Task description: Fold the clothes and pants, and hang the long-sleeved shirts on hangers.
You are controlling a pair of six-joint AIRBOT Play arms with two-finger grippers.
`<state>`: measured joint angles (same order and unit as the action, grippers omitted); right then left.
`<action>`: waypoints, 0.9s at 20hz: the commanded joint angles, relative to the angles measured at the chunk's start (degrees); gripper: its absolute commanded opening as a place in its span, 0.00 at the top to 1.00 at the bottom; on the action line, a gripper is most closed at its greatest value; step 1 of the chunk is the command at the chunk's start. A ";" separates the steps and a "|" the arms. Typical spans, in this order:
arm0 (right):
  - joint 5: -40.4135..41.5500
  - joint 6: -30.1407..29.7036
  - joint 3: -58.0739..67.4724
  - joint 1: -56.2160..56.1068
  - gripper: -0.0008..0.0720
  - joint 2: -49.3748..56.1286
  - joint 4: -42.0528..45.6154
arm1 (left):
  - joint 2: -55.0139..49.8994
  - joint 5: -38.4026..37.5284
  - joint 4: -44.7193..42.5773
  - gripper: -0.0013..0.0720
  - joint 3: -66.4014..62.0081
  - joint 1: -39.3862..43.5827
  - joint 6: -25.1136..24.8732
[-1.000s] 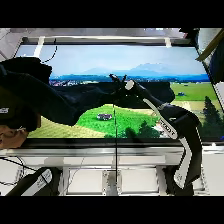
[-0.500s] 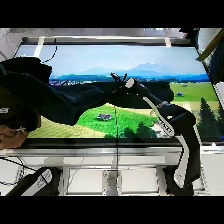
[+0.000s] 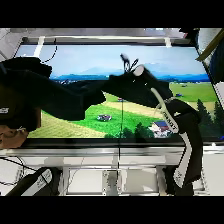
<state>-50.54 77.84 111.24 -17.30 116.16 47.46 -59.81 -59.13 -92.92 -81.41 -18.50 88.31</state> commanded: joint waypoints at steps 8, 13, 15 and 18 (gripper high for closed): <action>-15.82 4.90 2.45 2.16 0.23 5.64 1.77 | -5.03 7.50 8.17 0.93 0.02 -0.04 1.73; -29.38 -0.74 2.49 1.79 0.24 4.13 -0.72 | -6.19 7.52 9.01 0.93 0.02 -0.02 1.70; -32.33 -0.61 2.43 0.59 0.24 4.39 0.35 | -6.19 7.52 9.03 0.93 0.02 -0.02 1.70; -25.59 1.27 2.43 -1.79 0.24 6.69 -0.70 | -6.19 7.50 9.03 0.93 0.02 -0.02 1.70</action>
<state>-77.87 78.19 113.69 -17.43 121.49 47.70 -65.87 -51.62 -84.07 -81.41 -18.50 90.02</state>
